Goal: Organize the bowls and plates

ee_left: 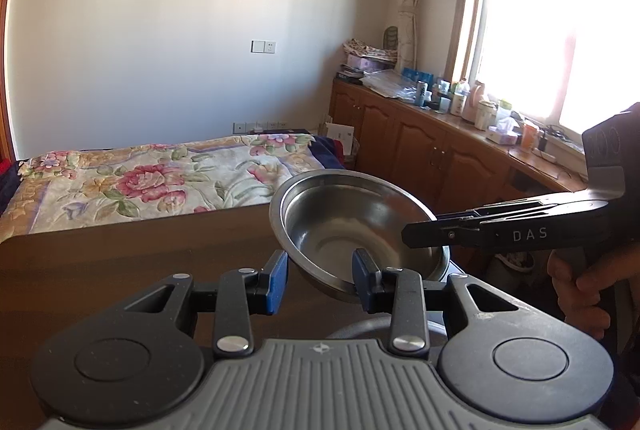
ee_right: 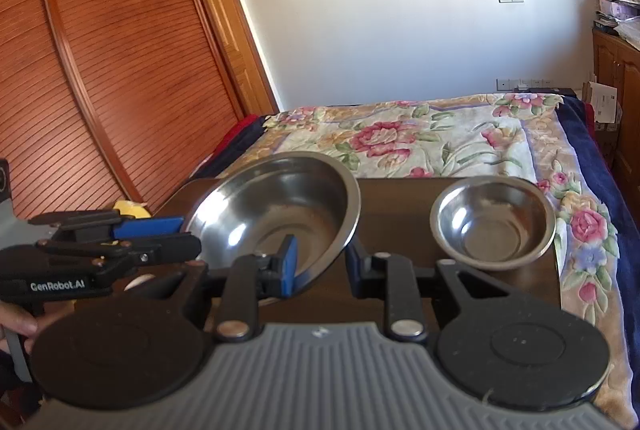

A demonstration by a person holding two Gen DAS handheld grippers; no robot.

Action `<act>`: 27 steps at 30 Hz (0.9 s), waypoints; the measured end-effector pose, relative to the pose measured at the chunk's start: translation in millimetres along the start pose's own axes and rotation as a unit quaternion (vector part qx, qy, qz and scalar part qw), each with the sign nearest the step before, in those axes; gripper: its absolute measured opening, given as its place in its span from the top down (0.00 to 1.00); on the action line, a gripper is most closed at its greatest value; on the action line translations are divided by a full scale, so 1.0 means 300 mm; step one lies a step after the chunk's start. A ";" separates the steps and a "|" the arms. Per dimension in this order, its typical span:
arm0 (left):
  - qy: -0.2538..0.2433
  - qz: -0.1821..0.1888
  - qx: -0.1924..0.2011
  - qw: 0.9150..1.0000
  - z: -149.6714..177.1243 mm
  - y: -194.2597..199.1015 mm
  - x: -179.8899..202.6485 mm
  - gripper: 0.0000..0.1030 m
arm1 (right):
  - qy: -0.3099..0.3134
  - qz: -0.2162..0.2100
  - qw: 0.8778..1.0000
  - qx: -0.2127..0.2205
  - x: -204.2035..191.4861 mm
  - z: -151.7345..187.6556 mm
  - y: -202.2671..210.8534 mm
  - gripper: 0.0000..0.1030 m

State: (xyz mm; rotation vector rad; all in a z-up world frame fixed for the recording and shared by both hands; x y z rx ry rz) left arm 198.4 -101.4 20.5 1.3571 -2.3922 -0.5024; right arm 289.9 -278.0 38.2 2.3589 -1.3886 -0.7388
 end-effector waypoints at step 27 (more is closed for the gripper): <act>0.012 0.011 -0.051 0.999 0.291 0.122 0.046 0.63 | -0.030 -0.031 0.998 -0.040 -0.095 0.295 0.116 0.73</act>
Point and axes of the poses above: each gripper's, at about its wrist camera, not at the fingertips, and y roughly against the way its jaws point, x to its right, z to its underside, the point moved 4 cm from there along -y, roughly the way its jaws point
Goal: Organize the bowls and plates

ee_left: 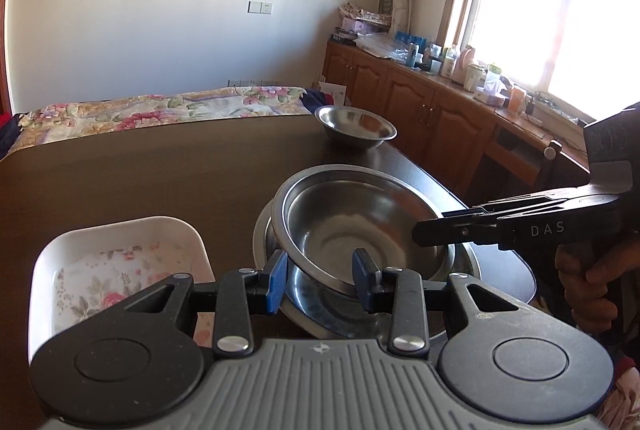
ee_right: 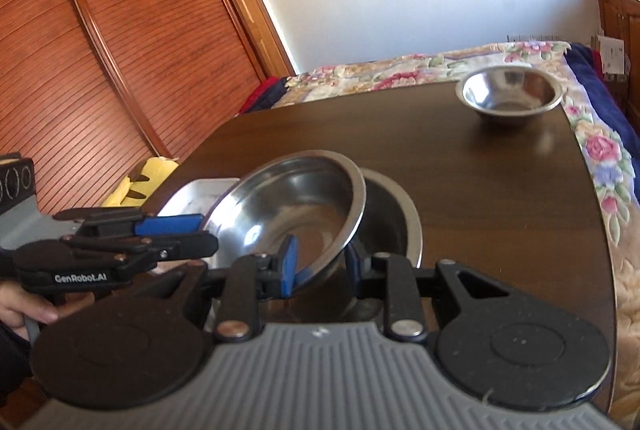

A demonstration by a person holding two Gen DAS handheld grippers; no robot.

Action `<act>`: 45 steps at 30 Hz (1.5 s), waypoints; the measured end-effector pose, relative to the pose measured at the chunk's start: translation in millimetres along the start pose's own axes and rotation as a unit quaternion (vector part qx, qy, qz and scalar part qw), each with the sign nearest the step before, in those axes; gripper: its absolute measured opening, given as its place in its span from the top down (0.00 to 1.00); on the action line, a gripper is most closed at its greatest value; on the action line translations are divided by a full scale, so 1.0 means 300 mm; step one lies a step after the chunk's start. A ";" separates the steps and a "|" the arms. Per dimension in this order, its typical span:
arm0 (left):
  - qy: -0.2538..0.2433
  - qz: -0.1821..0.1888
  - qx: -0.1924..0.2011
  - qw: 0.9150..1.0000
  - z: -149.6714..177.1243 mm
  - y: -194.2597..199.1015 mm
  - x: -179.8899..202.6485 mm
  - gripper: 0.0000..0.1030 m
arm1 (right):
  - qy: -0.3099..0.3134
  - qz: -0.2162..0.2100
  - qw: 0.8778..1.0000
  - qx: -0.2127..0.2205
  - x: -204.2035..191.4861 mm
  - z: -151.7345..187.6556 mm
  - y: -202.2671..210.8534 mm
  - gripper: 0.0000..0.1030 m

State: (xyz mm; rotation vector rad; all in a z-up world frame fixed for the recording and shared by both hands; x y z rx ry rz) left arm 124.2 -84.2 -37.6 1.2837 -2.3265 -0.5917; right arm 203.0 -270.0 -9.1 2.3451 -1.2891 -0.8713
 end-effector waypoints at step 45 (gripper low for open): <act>-0.047 -0.042 0.019 0.998 -0.150 -0.146 -0.029 0.42 | 0.066 0.104 0.988 0.096 0.087 -0.049 0.047 0.77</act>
Point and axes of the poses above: each gripper's, at about its wrist camera, not at the fingertips, and y roughly against the way its jaws point, x to its right, z to its underside, the point moved 4 cm from there along -y, roughly the way its jaws point
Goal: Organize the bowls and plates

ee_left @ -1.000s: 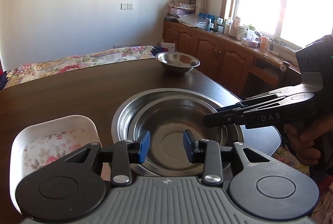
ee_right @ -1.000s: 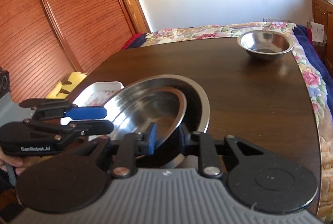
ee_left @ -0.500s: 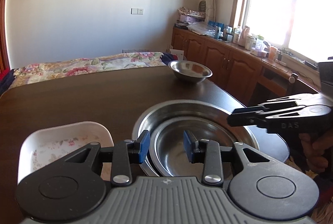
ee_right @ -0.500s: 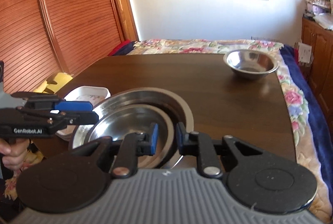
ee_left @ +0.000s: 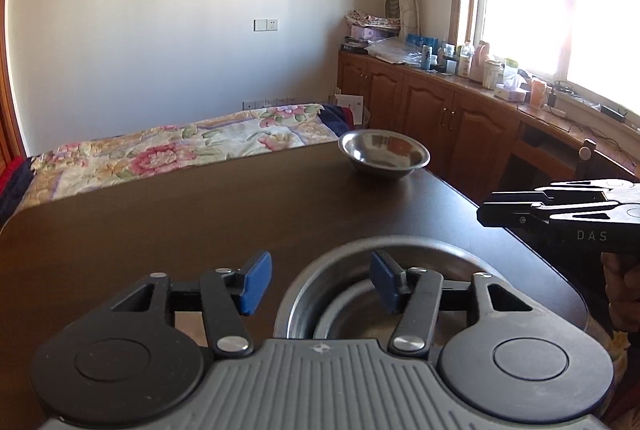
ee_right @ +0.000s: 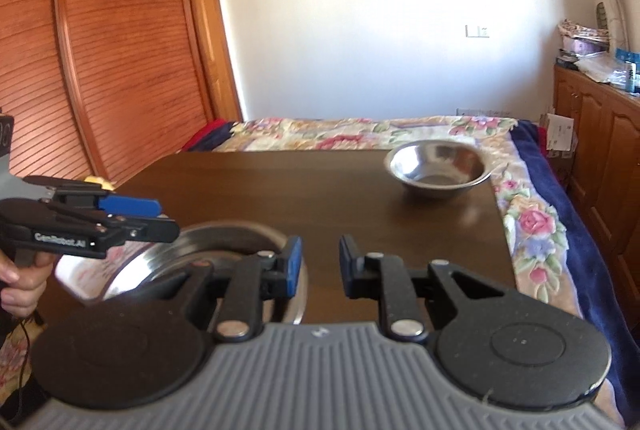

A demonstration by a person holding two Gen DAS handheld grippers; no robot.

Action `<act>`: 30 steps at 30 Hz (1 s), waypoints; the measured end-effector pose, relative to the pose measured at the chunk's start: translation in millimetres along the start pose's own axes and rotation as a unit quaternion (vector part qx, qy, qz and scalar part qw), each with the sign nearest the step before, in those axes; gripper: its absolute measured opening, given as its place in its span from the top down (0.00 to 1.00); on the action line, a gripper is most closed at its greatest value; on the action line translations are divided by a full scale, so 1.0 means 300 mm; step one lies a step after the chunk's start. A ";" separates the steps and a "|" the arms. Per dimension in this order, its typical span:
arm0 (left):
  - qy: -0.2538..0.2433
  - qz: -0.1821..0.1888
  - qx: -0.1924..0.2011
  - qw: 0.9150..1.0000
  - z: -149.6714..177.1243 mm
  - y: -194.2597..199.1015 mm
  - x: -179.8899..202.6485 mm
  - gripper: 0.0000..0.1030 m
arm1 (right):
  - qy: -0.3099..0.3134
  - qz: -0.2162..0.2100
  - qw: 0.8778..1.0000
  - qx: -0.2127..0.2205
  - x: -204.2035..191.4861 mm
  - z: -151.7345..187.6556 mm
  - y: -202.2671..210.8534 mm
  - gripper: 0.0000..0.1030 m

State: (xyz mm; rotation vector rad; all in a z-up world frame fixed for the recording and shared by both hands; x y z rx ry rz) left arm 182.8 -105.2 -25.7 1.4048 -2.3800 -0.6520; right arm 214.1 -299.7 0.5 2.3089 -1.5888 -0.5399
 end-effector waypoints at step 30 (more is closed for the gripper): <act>-0.040 0.027 -0.003 0.999 -0.280 -0.368 0.105 0.07 | -0.013 0.066 0.997 0.044 0.319 -0.106 -0.171 0.21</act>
Point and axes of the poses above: each gripper's, at about its wrist camera, not at the fingertips, and y roughly against the way its jaws point, x to its right, z to its underside, the point moved 4 cm from there along -y, roughly the way its jaws point
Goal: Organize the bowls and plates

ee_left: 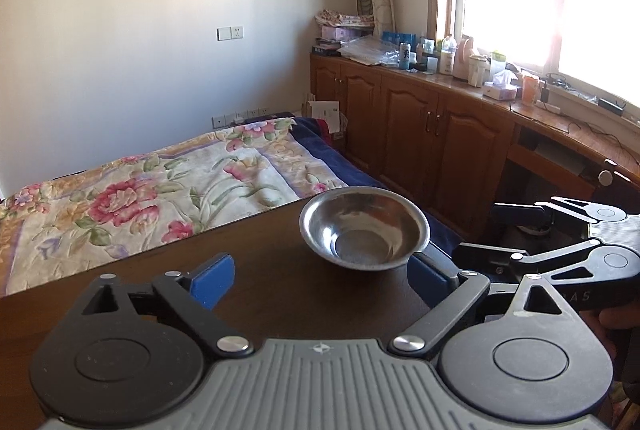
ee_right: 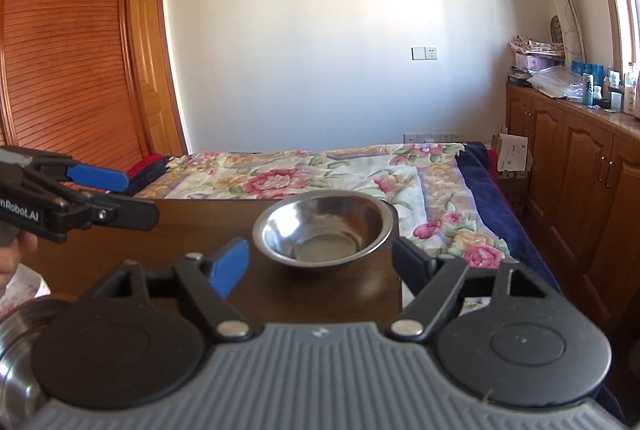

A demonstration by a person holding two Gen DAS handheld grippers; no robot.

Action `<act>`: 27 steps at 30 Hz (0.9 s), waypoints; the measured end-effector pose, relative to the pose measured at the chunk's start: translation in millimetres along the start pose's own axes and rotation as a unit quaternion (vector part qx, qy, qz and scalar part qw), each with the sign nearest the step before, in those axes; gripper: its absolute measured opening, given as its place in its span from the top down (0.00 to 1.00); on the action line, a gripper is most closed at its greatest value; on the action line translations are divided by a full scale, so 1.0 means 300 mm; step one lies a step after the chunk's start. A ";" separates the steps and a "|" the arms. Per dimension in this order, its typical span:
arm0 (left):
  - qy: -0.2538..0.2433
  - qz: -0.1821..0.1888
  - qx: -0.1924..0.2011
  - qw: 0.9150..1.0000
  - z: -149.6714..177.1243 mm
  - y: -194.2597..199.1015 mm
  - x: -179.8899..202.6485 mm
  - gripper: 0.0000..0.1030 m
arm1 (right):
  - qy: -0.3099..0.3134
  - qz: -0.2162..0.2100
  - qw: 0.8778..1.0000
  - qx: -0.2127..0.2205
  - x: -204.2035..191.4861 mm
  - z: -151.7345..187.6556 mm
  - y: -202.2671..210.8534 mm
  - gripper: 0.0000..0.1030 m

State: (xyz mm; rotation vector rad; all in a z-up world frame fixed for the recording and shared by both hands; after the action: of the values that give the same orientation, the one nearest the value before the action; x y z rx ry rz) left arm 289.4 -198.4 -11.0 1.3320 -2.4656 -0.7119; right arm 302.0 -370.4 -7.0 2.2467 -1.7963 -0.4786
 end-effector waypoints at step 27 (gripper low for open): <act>0.008 0.030 -0.087 0.996 -0.049 -0.366 -0.029 0.53 | -0.052 -0.004 0.997 -0.060 0.096 -0.002 -0.207 0.49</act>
State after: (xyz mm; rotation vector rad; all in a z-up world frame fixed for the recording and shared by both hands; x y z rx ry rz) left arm 378.8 -246.2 -56.4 1.1910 -2.3585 -0.8761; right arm 364.0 -384.6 -32.7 2.1848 -1.7570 -0.6994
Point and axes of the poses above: each gripper's, at about its wrist camera, not at the fingertips, and y roughly against the way its jaws point, x to its right, z to its underside, the point moved 4 cm from there along -y, roughly the way its jaws point
